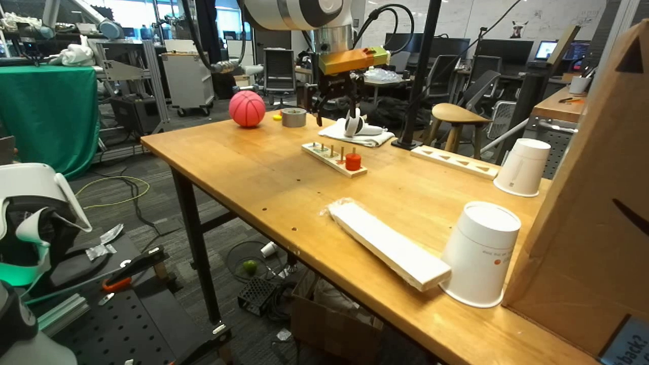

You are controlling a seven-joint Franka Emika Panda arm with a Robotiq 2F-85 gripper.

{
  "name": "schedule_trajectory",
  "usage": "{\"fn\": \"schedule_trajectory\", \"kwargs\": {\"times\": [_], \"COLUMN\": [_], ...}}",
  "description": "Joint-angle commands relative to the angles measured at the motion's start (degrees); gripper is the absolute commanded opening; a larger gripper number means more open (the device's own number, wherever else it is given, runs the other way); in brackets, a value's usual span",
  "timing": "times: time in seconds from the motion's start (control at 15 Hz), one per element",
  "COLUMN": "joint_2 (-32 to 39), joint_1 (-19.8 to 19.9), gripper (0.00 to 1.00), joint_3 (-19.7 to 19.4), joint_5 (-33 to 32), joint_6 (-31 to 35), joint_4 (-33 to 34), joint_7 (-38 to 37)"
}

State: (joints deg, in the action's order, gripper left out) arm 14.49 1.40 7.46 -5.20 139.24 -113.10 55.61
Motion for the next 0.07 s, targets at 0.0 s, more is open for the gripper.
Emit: {"fn": "schedule_trajectory", "kwargs": {"times": [0.0], "joint_2": [0.0], "joint_1": [-0.5], "gripper": [1.0], "joint_3": [-0.5], "joint_5": [0.2], "joint_6": [-0.1], "joint_4": [0.1], "joint_7": [0.1]}}
